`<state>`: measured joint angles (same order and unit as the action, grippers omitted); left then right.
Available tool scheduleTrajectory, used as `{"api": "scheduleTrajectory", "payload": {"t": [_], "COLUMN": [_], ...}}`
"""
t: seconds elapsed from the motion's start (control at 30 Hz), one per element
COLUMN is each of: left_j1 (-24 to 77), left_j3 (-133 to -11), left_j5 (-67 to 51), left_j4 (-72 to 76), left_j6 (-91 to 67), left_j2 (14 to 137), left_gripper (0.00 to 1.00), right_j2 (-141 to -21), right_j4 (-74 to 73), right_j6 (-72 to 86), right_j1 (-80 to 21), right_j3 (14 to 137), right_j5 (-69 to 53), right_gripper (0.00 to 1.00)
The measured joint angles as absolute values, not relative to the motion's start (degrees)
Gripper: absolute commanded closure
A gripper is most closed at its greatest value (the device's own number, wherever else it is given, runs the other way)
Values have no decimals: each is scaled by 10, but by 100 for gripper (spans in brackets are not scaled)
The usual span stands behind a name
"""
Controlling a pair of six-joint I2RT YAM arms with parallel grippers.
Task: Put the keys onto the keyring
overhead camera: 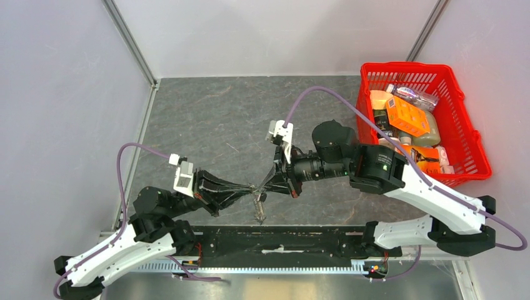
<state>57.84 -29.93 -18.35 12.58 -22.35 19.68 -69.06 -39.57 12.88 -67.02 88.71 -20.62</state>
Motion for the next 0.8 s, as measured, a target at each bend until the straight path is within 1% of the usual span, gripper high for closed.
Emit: {"api": "scheduleTrajectory", "payload": {"t": [0.43, 0.8], "left_j1": [578, 578], "left_j3": [-299, -298], "left_j5": [-175, -175], "left_j4": [123, 121], "left_j6": [-217, -216], "left_j2": [195, 195], "left_gripper": [98, 98], "right_j2": [-679, -689], "right_j4": [-395, -363], "right_j6": [132, 151], "right_j1": [-670, -670], "right_j3": [886, 877], "right_j5": [-190, -178], "right_gripper": [100, 100]}}
